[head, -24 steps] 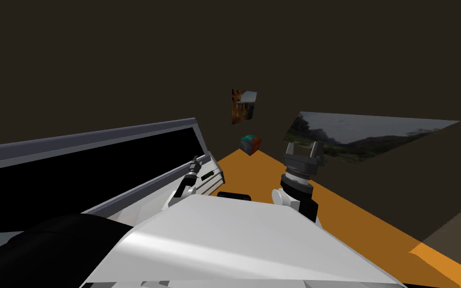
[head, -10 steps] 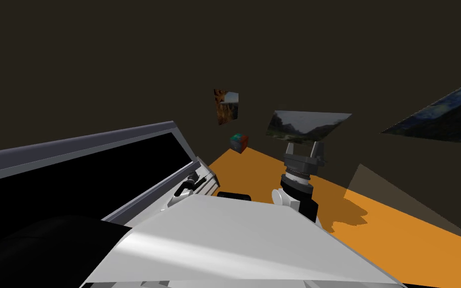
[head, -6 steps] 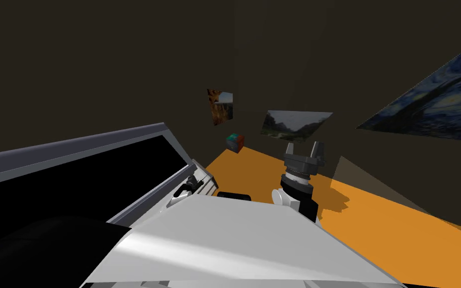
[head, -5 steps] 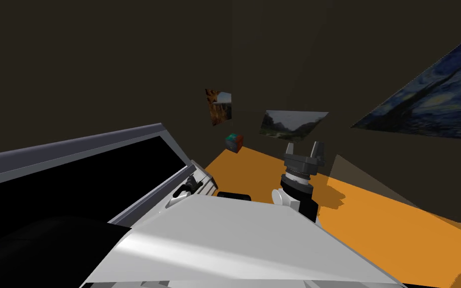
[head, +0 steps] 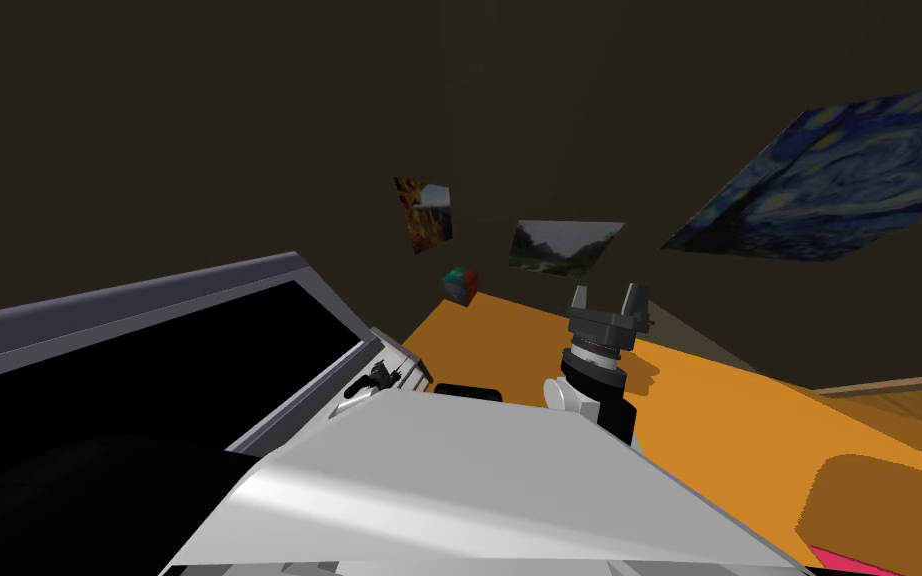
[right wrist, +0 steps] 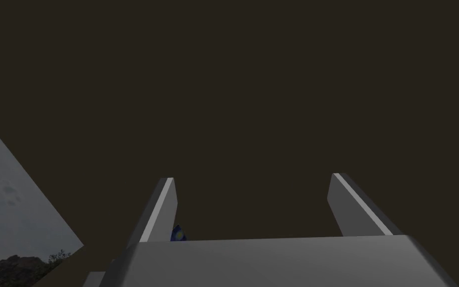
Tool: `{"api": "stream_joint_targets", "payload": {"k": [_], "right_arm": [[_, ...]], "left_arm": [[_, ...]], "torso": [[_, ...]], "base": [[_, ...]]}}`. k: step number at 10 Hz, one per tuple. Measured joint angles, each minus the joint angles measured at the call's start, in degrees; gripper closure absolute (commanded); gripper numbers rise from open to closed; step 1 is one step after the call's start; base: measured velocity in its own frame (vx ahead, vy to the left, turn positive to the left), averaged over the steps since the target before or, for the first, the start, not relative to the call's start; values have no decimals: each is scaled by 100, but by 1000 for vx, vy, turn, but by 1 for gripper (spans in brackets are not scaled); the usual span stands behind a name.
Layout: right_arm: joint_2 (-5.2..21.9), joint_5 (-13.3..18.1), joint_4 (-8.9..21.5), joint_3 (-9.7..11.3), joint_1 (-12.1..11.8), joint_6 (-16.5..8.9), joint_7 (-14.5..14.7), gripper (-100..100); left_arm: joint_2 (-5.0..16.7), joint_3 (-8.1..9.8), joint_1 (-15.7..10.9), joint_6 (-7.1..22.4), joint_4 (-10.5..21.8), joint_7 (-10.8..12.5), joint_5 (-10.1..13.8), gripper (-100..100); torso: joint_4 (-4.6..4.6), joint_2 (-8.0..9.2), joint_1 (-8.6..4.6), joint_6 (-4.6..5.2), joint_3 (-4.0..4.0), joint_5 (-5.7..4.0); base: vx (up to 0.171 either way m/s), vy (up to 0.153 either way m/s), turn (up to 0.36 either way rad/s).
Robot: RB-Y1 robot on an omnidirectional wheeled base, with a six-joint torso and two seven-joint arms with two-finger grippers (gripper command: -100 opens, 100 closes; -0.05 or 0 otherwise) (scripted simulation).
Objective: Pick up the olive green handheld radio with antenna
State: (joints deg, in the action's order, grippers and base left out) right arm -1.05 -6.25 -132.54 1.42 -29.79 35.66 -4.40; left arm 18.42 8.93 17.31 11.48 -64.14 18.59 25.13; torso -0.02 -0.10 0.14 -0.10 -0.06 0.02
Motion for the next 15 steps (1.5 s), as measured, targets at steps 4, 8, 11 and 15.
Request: {"api": "stream_joint_targets", "payload": {"k": [4,8,11,15], "right_arm": [[0,0,0,0,0,0,0,0],[0,0,0,0,0,0,0,0],[0,0,0,-1,-1,0,0,0],[0,0,0,0,-1,0,0,0]], "left_arm": [[-20,138,-107,463,575,134,180,-100],[32,203,-240,827,1177,246,453,-100],[61,284,-423,1127,1753,313,681,-100],[79,401,-553,1496,2222,414,821,-100]], "torso": [[0,-2,-3,1,-1,-1],[0,-1,-1,0,-1,0],[-1,-6,9,-1,-3,2],[-1,-4,0,-2,-2,0]], "base": [[17,33,-160],[13,36,-153],[21,62,-184],[15,43,-108]]}}
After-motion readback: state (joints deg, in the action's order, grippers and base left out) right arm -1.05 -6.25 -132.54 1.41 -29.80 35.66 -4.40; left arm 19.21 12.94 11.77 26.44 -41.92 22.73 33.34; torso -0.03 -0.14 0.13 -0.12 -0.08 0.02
